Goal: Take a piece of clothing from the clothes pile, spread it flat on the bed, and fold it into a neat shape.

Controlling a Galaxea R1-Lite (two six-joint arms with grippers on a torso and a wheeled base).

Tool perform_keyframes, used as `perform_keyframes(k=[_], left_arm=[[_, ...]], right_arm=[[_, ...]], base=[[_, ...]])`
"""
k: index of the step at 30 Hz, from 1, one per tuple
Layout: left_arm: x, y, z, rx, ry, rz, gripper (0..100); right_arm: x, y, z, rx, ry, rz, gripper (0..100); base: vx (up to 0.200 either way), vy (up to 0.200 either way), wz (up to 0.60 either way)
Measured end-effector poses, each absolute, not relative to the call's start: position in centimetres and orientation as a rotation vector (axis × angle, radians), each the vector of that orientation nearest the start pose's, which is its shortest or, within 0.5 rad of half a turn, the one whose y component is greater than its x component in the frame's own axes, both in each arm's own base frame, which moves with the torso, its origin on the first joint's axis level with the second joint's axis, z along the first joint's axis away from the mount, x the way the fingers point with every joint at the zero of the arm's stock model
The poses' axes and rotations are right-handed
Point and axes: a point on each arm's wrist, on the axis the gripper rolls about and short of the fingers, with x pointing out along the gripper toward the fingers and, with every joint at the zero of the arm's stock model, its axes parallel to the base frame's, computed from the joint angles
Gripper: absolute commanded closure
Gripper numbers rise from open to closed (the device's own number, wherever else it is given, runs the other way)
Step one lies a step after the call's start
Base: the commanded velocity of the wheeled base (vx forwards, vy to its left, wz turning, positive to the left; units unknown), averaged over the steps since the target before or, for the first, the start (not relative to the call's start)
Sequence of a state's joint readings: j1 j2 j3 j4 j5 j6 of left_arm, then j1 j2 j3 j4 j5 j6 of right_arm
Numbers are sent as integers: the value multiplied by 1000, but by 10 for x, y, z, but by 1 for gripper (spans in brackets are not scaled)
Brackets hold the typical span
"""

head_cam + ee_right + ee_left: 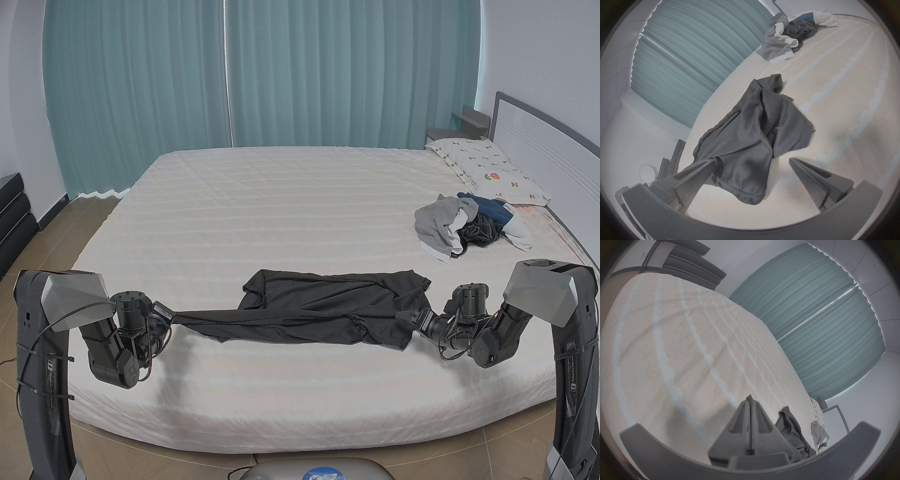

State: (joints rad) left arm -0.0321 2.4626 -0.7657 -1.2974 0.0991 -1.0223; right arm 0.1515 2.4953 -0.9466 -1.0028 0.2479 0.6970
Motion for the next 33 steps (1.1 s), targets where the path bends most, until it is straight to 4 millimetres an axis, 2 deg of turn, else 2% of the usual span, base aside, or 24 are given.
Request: perform_keyframes(k=[13,14,24,33], left_arm=[[381,-10,-34,-982,328,263,100],[381,-10,-34,-982,328,263,100],[380,-10,-34,-984,332,261,100],[377,-11,-36,-983,350,260,100]], right_arm=[[405,81,-56,685,715,206,0],[405,81,-57,685,717,206,100],[402,78,-55,686,724,191,100],[369,55,-38,701,773,139,100]], base=[[0,0,0],[0,0,0],[0,0,0],[0,0,0]])
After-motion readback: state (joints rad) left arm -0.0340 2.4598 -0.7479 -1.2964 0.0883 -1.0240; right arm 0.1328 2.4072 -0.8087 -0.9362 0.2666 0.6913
